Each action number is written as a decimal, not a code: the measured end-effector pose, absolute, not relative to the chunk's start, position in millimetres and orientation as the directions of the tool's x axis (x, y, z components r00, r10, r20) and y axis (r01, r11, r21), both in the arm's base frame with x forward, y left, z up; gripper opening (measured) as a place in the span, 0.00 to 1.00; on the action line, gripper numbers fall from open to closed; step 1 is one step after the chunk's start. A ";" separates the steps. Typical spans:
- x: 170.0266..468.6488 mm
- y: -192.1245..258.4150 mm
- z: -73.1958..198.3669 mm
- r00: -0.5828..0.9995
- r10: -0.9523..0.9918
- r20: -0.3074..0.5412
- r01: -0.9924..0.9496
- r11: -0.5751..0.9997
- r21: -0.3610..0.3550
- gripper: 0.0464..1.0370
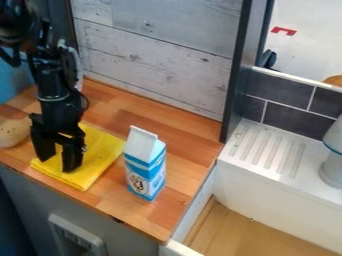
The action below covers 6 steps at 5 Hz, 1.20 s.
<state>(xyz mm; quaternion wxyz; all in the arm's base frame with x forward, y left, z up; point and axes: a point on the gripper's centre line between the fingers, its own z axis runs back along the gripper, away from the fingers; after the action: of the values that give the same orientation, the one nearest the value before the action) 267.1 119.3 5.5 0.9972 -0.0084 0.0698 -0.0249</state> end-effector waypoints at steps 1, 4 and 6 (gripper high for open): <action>269.5 115.8 3.8 0.988 -0.056 -0.145 0.055 0.998 -0.009 0.96; 334.2 112.4 1.4 0.998 -0.042 -0.042 0.042 0.999 -0.011 0.96; 368.8 83.2 4.5 0.995 -0.100 -0.002 0.100 0.995 -0.025 0.96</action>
<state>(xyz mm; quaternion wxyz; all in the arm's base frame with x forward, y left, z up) 368.8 83.2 4.5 0.9987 -0.0126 0.0018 -0.0500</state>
